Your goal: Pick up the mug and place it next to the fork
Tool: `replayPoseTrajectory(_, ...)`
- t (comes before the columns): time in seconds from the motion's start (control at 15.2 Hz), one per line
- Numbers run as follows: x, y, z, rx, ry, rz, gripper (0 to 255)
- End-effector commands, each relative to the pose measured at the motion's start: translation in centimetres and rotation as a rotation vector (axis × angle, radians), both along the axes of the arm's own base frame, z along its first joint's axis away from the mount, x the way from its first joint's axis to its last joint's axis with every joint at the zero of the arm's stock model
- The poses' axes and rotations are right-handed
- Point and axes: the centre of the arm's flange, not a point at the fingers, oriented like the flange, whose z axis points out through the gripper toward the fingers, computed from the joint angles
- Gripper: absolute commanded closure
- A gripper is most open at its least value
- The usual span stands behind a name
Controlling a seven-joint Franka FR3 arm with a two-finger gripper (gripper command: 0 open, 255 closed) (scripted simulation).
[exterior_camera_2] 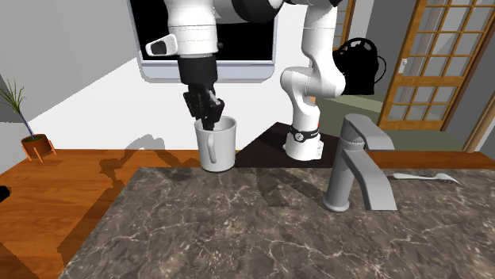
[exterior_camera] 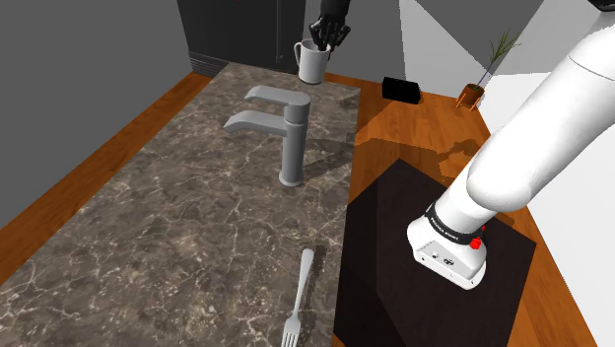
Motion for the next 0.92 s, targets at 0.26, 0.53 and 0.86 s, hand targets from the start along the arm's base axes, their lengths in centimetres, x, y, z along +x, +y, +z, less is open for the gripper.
replayPoseTrajectory(0.26, -0.9, 1.0, 2.7, 0.000, 0.000, 0.000, 255)
replayPoseTrajectory(0.53, -4.2, 5.1, 2.7, 0.000, 0.000, 0.000, 255)
replayPoseTrajectory(0.86, -8.4, 10.3, 2.7, 0.000, 0.000, 0.000, 255)
